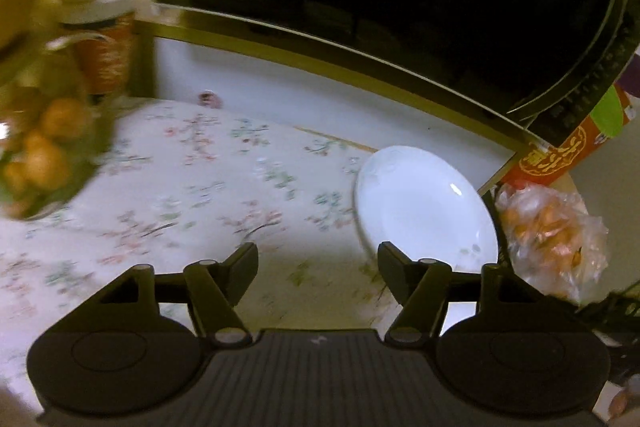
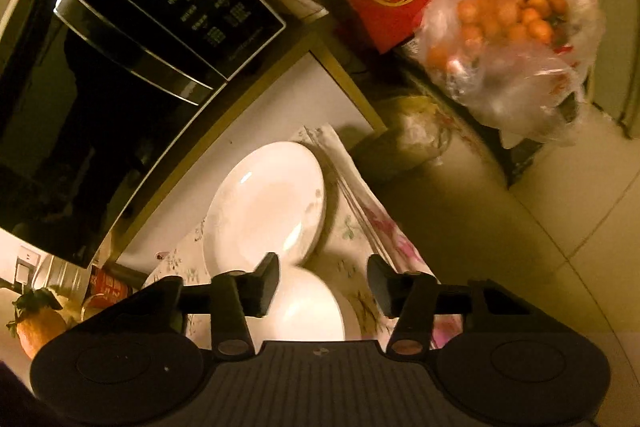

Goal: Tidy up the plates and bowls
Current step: 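Move both grippers to the plain white plate by the microwave, then close both grippers on the rim of the plain white plate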

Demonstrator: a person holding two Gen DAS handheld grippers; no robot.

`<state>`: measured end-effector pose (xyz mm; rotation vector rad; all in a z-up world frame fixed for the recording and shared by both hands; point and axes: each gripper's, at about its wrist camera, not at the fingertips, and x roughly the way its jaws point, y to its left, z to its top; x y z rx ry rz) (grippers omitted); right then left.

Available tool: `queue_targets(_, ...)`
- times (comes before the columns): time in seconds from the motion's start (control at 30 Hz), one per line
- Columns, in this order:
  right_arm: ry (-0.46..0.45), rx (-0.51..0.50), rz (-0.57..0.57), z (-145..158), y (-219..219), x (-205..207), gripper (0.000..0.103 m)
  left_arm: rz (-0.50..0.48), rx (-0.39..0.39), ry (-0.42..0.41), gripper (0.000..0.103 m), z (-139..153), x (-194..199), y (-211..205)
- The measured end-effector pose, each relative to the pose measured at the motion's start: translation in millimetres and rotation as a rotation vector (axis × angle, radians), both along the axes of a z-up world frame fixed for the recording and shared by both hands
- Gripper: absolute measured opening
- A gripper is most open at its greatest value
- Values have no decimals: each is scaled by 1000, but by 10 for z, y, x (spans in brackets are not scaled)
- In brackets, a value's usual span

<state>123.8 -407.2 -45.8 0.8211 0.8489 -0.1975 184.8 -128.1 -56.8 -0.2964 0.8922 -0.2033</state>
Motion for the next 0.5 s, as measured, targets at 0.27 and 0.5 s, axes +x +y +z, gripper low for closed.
queue_targets(0.27,-22,32,-1,-217,-94,368,31,-19,-27,33,47,-265,350,-225)
queue_targets(0.5,8,9,22,-470,7,655,22,-26,-45,59,35,-439,492,-294)
